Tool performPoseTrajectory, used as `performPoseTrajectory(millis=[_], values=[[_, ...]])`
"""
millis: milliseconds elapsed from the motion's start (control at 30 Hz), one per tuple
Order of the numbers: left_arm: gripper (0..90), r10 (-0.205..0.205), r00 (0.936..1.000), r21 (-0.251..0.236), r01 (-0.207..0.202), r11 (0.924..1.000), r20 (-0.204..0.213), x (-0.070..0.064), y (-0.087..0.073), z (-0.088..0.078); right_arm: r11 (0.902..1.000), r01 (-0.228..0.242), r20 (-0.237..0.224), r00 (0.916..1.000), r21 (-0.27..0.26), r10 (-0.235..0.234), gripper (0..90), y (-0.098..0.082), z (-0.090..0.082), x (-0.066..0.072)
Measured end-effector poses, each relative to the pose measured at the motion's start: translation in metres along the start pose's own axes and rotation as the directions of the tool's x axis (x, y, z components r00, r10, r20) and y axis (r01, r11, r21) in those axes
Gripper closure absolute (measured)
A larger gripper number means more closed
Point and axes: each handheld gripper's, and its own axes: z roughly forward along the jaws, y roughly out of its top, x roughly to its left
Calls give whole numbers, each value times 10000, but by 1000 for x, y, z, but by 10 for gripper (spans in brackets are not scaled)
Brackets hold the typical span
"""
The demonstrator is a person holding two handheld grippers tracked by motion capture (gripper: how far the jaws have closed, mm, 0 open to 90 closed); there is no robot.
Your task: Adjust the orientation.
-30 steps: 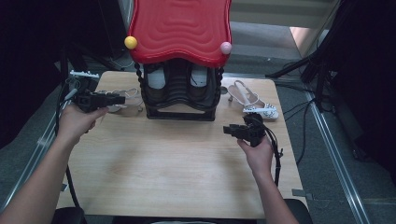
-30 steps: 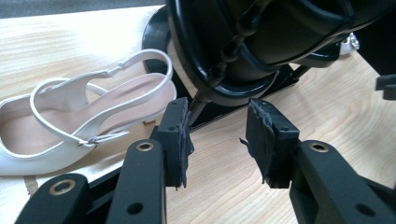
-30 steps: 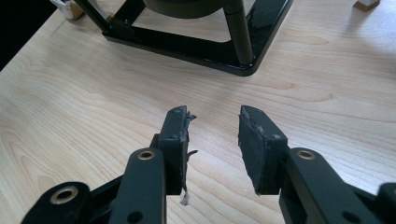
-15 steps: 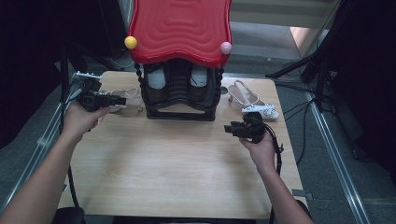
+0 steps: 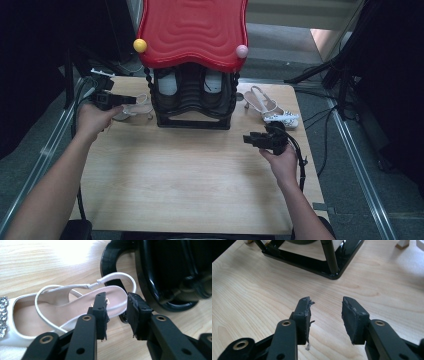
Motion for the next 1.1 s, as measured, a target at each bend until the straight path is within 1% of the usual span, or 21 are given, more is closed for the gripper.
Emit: performPoseTrajectory(millis=[67, 100, 133, 200, 233, 267, 333, 400, 433, 533, 567, 600, 633, 667, 700, 767, 833, 933, 1000, 1033, 1100], values=[[743, 23, 9999, 83, -22, 10000, -136, 0, 4, 5, 10000, -82, 56, 10000, -35, 82, 603, -1, -2, 0], [753, 103, 9995, 151, -98, 9998, -290, 0, 6, 8, 9998, -160, -24, 9999, -74, 160, 603, -2, -2, -1], [770, 178, 9992, 260, -169, 9995, -359, 0, 8, 12, 9998, -166, -14, 9999, -101, 166, 603, -2, -3, -1], [794, 188, 9985, 284, -174, 9994, -505, 1, 9, 19, 9999, -87, 100, 9999, -68, 87, 603, -2, -3, 0], [816, 9, 9990, 295, 4, 9996, -449, 3, 9, 23, 10000, -53, 148, 9999, -60, 54, 603, -2, -3, 1], [837, -79, 9987, 278, 94, 9996, -510, 6, 8, 26, 10000, -37, 137, 9999, -76, 38, 603, -3, -4, 1], [878, -320, 9976, 410, 345, 9986, -608, 10, 5, 33, 10000, 1, 166, 9999, -84, 1, 603, -3, -4, 2], [896, -368, 9968, 560, 408, 9976, -704, 12, 1, 39, 10000, -19, 168, 9999, -98, 21, 603, -4, -4, 2], [897, -420, 9967, 592, 461, 9972, -688, 13, -1, 42, 10000, -52, 200, 9998, -59, 53, 603, -4, -4, 1], [898, -418, 9969, 910, 479, 9947, -669, 16, -8, 48, 10000, -85, 210, 9997, 7, 85, 603, -5, -3, 1], [898, -418, 9972, 780, 466, 9959, -619, 17, -10, 48, 10000, -91, 213, 9997, 19, 91, 603, -5, -3, 1], [899, -533, 9967, 721, 577, 9957, -606, 18, -12, 47, 10000, -83, 237, 9997, 38, 82, 603, -5, -3, 1], [900, -547, 9968, 718, 588, 9957, -578, 19, -13, 46, 10000, -83, 287, 9996, 48, 82, 603, -6, -4, 1], [900, -483, 9971, 772, 528, 9956, -589, 19, -15, 45, 10000, -54, 312, 9995, 51, 52, 603, -6, -4, 1], [900, -315, 9974, 911, 374, 9951, -651, 19, -15, 44, 10000, -55, 307, 9995, 46, 54, 603, -6, -4, 1], [900, -211, 9972, 1019, 284, 9944, -712, 20, -18, 43, 9999, -90, 312, 9995, 54, 89, 603, -6, -4, 1], [900, -313, 9972, 1042, 383, 9938, -678, 23, -20, 41, 10000, -63, 292, 9996, 47, 62, 603, -6, -3, 1], [900, -469, 9967, 929, 529, 9943, -661, 27, -25, 39, 10000, -55, 288, 9996, 61, 53, 603, -6, -3, 2], [900, -464, 9969, 965, 524, 9940, -632, 29, -26, 37, 10000, -93, 288, 9995, 36, 92, 603, -6, -3, 2], [900, -524, 9965, 955, 585, 9937, -647, 29, -27, 37, 10000, -77, 281, 9996, 28, 76, 603, -6, -2, 1], [900, -491, 9966, 968, 553, 9938, -655, 29, -28, 36, 9999, -128, 307, 9994, 53, 127, 603, -6, -2, 1]])
